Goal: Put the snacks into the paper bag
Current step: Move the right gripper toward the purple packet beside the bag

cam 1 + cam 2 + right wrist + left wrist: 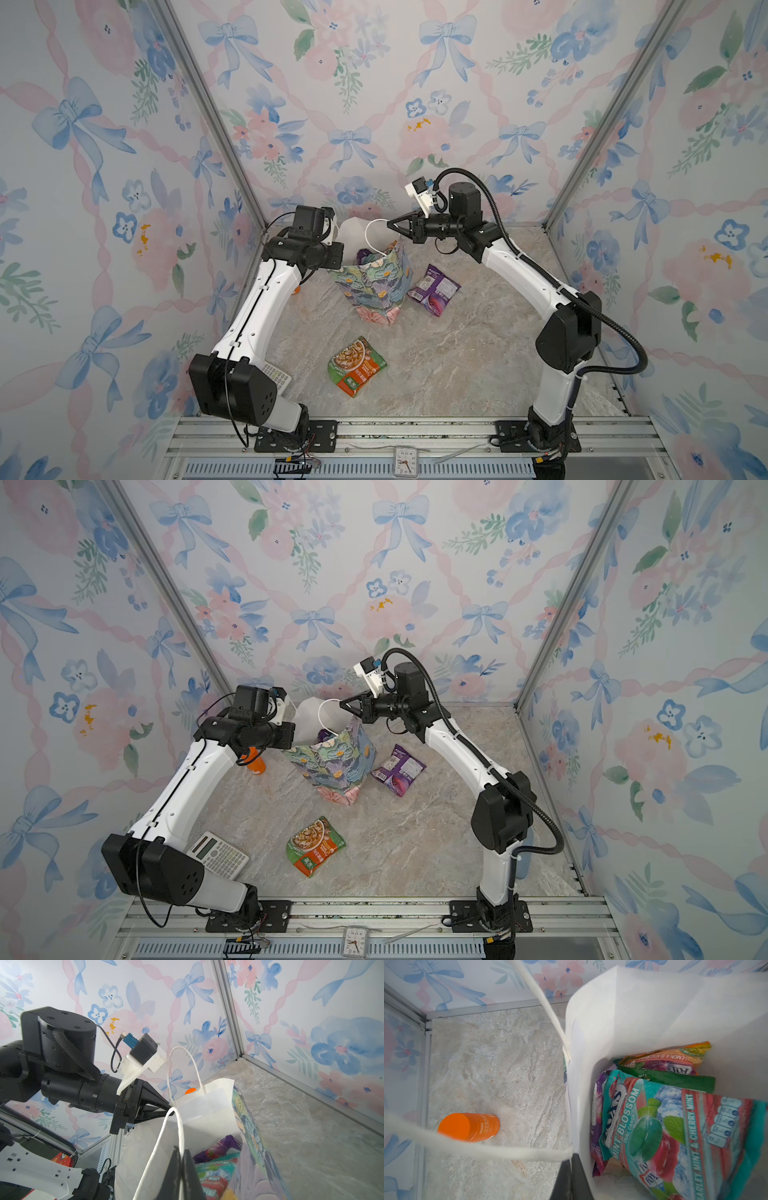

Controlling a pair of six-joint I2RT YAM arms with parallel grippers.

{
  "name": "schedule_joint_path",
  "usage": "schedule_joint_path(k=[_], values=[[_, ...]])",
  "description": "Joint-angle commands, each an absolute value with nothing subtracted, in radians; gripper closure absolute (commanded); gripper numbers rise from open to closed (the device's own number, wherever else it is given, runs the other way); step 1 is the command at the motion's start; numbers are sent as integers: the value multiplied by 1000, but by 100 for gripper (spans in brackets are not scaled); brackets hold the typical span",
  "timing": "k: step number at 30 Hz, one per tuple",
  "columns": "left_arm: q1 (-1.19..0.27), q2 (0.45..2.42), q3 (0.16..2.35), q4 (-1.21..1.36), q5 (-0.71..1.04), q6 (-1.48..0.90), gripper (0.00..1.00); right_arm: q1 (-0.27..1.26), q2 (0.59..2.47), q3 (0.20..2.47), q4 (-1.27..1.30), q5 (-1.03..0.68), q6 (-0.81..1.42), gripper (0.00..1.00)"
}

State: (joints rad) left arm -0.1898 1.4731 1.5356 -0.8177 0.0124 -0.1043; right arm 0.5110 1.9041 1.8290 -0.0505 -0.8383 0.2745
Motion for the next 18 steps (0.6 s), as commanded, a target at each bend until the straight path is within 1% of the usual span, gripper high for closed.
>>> schedule_joint_path(k=[1,2,4,6,8,10,11,13,14,15,18], values=[[-178,1434,1585,-782,-44,-88,100,502,1891,1823,183,-913,336,90],[-178,1439,1585,-782,-47,-89,100,499,1891,1811,204,-916,349,89],[-177,1450,1579,-781,-49,-92,100,491,1889,1776,255,-918,390,82],[-177,1458,1575,-781,-44,-97,100,479,1882,1742,301,-921,426,72],[-177,1466,1573,-782,-40,-100,100,465,1867,1702,353,-920,467,64],[-178,1470,1575,-781,-31,-102,100,453,1846,1671,374,-913,499,42],[-177,1468,1575,-781,-26,-103,100,448,1831,1655,367,-897,508,35],[-177,1464,1577,-782,-20,-104,100,441,1793,1627,310,-852,498,33],[-178,1464,1576,-781,-17,-105,100,437,1771,1615,237,-806,481,32],[-178,1460,1575,-780,-11,-105,100,435,1753,1615,126,-706,456,32],[-178,1456,1569,-780,1,-103,100,442,1695,1604,-171,-477,402,30]])
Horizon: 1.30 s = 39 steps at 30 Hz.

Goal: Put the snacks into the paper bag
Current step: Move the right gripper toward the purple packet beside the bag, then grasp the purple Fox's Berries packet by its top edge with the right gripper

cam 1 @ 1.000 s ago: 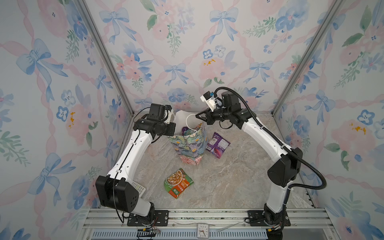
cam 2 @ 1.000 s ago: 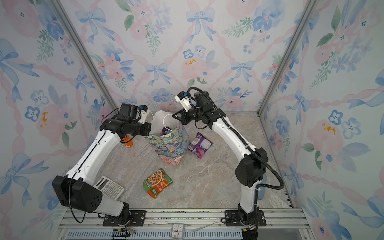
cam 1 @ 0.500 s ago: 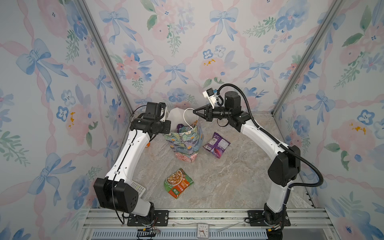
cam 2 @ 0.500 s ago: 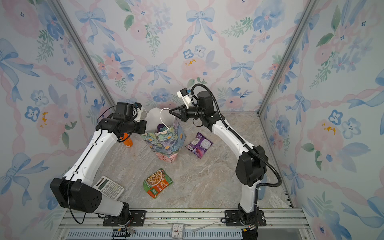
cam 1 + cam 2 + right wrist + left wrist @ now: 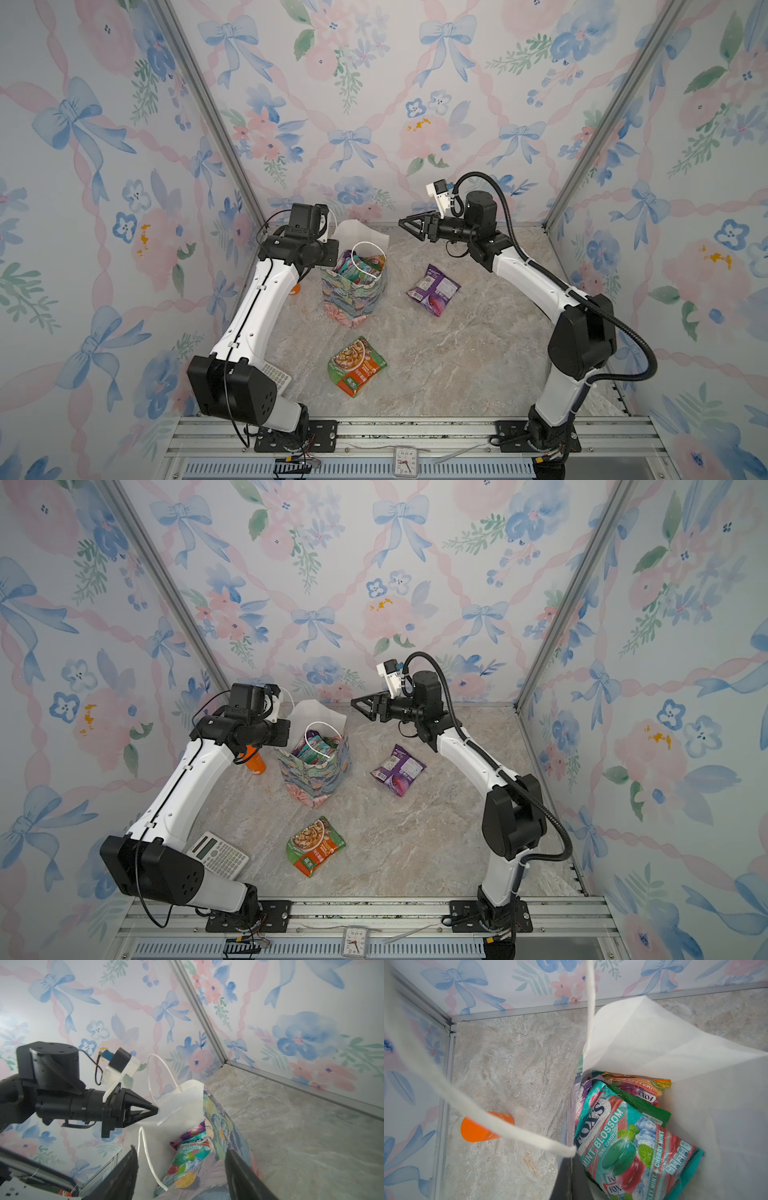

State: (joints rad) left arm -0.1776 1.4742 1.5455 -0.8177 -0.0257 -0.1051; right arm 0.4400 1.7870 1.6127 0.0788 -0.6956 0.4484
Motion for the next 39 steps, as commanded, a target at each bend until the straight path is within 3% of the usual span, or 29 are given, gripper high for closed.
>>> schedule_joint_path(k=[1,5,8,12,17,39], values=[[-178,1454,1567,-780,3,-100,100,444,1678,1590,-240,-409,398,30],[-177,1450,1561,-779,16,-97,100,443,1592,1465,-429,-178,417,27],[-178,1441,1557,-779,44,-96,100,435,1511,1301,-414,-88,483,24],[-178,1438,1546,-776,55,-93,100,419,1437,1104,-317,-74,593,20],[-178,1435,1521,-769,64,-91,100,419,1453,1023,-266,-80,672,19],[-178,1413,1500,-760,104,-91,100,419,1688,960,-38,-123,891,19]])
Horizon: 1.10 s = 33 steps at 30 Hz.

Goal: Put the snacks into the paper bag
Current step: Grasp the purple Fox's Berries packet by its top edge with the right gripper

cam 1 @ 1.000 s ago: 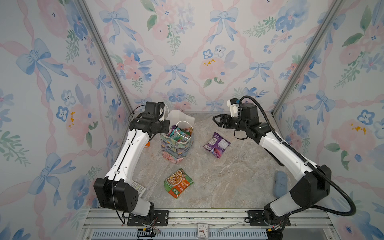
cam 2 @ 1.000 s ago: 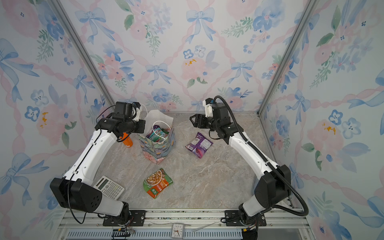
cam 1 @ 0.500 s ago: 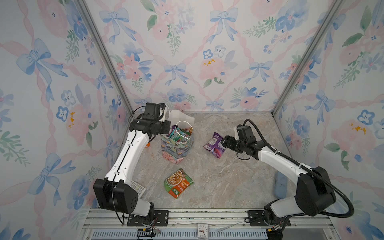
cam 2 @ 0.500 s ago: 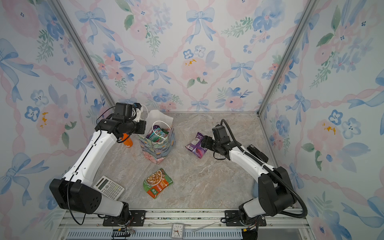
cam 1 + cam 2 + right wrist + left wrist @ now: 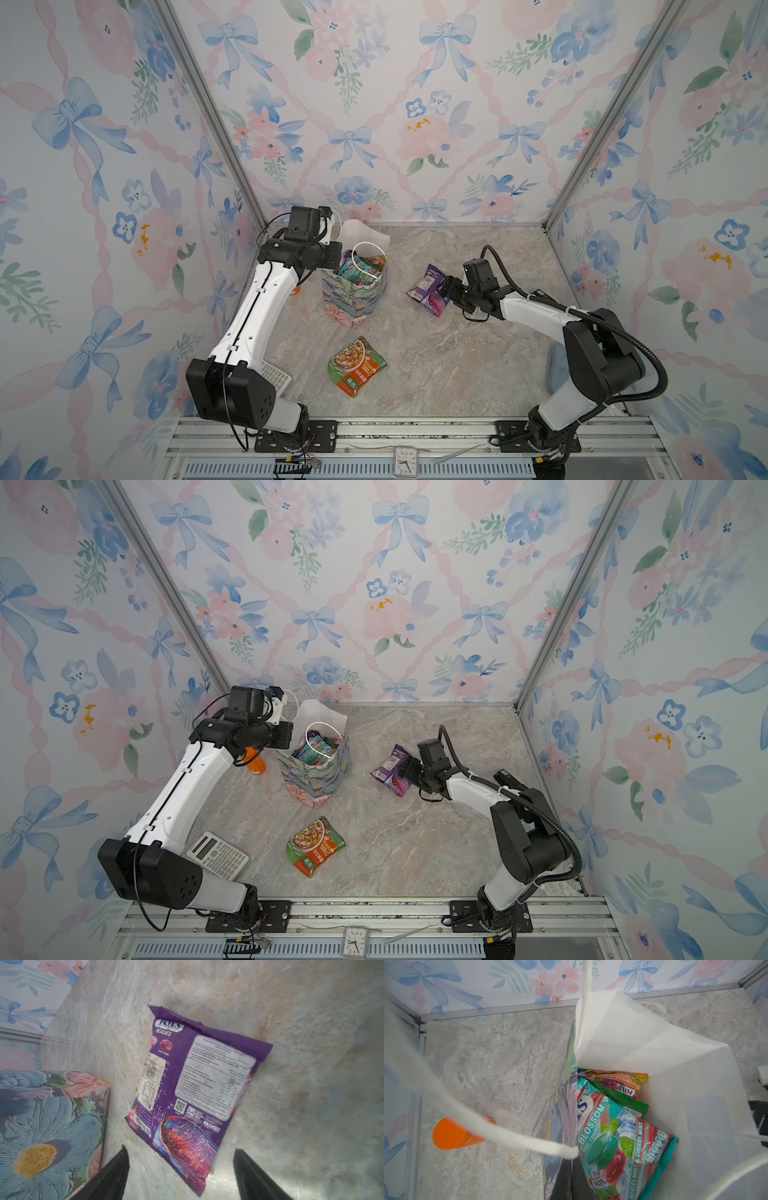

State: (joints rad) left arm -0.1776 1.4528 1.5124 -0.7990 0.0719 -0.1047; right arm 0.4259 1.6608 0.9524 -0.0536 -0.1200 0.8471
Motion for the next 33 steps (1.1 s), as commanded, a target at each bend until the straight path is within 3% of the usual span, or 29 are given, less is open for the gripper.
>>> schedule_joint_path(k=[1,16,22,33], values=[[-177,1411,1499,-761,103,-91,100,419,1689,954,-36,-119,899,19],[-178,1394,1495,-761,119,-89,100,421,1821,963,29,-99,982,22],[-178,1390,1492,-760,129,-89,100,420,1894,1017,3,-68,1004,31],[-178,1382,1488,-758,127,-89,100,419,1894,1034,43,-40,959,89]])
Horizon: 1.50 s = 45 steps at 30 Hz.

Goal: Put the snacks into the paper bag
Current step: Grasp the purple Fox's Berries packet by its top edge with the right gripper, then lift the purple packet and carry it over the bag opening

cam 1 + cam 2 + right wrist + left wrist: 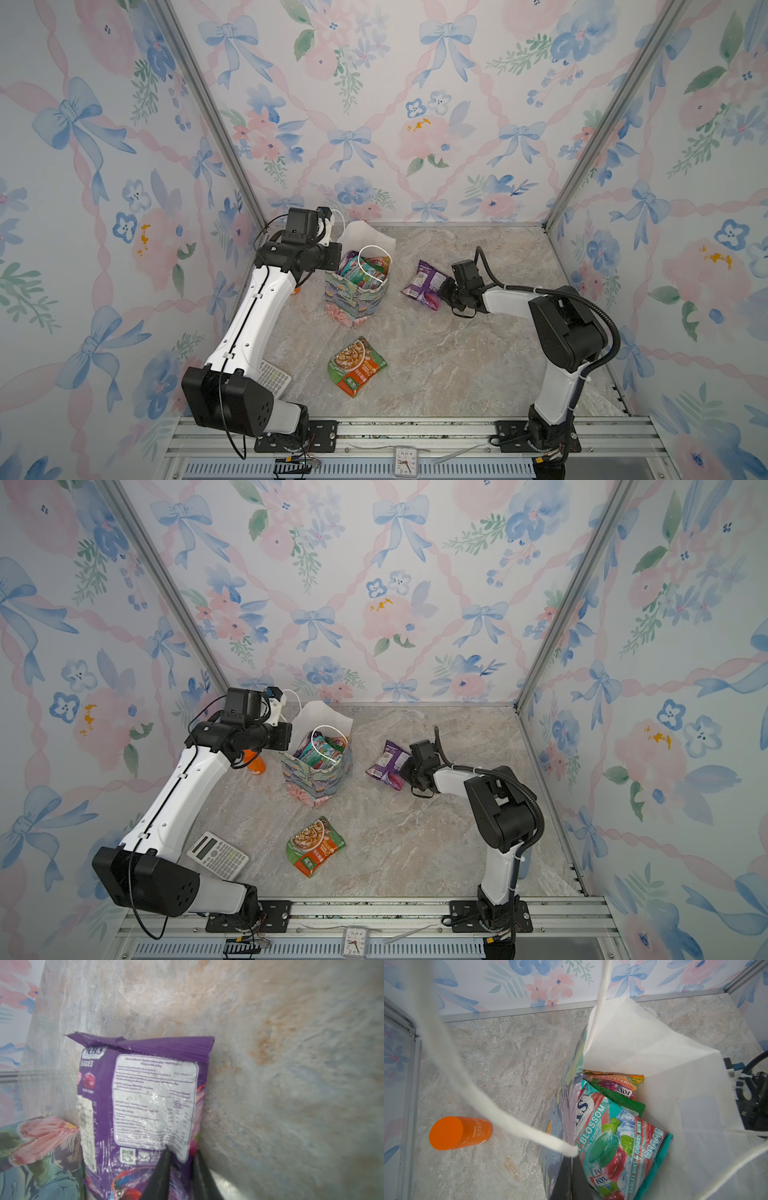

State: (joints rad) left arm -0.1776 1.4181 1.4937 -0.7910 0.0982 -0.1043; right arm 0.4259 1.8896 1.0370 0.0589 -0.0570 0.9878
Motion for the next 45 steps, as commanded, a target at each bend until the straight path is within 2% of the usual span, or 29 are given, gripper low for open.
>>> schedule_joint_path(k=[1,4,23,32,45], values=[[-177,1383,1487,-758,127,-89,100,419,1883,1036,44,-39,948,92],[-178,1382,1486,-759,125,-87,100,420,1844,1044,45,-42,904,100],[-178,1376,1482,-759,120,-85,100,505,1621,1259,-196,-41,677,100],[-177,1373,1480,-759,125,-84,100,548,1574,1384,-283,-28,595,100],[-178,1375,1477,-759,135,-81,100,592,1606,1708,-384,-15,481,100]])
